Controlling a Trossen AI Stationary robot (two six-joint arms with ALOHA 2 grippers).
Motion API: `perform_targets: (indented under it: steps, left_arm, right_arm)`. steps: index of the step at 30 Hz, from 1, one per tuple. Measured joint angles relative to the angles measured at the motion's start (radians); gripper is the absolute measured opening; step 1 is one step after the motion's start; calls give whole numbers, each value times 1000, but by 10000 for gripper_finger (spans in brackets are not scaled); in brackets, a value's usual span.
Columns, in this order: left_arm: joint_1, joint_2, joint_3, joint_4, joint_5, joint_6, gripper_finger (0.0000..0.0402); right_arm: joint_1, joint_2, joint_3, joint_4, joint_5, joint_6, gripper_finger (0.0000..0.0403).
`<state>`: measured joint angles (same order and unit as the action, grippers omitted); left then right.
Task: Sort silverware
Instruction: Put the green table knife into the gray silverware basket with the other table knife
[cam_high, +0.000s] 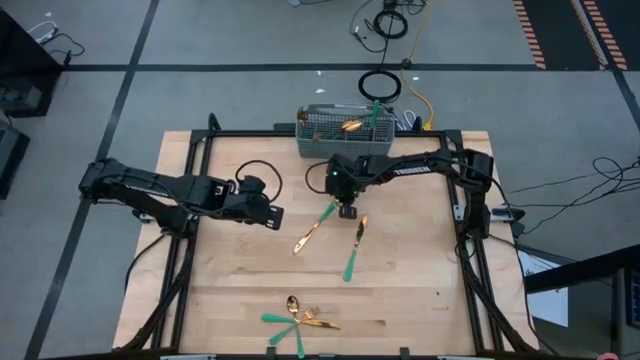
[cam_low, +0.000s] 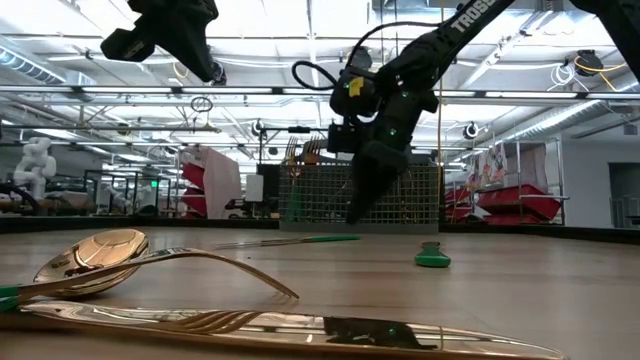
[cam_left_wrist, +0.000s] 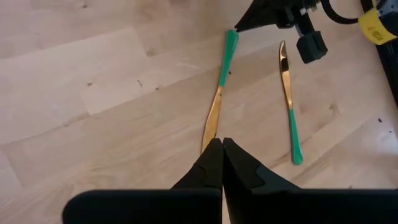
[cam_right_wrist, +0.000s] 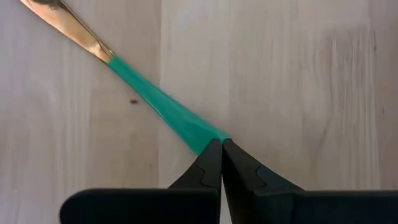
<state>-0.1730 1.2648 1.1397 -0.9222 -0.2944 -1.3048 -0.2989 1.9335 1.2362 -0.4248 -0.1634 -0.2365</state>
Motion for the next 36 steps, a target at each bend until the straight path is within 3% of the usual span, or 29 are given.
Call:
perform_targets:
  steps: [13,21,29,36]
  left_arm:
    - [-6,1,0,5,-8,-2,3]
    - [-74,80,0,-74,-2,-60,52]
    - [-213,240,0,-44,-15,-365,101]
    - [-324,378,0,20,-74,-716,114]
  right_arm:
    - [-1,67,5,10,-29,6,0]
    - [-3,69,4,13,-29,47,0]
    - [-1,71,3,10,-24,154,0]
    - [0,71,2,18,-22,214,0]
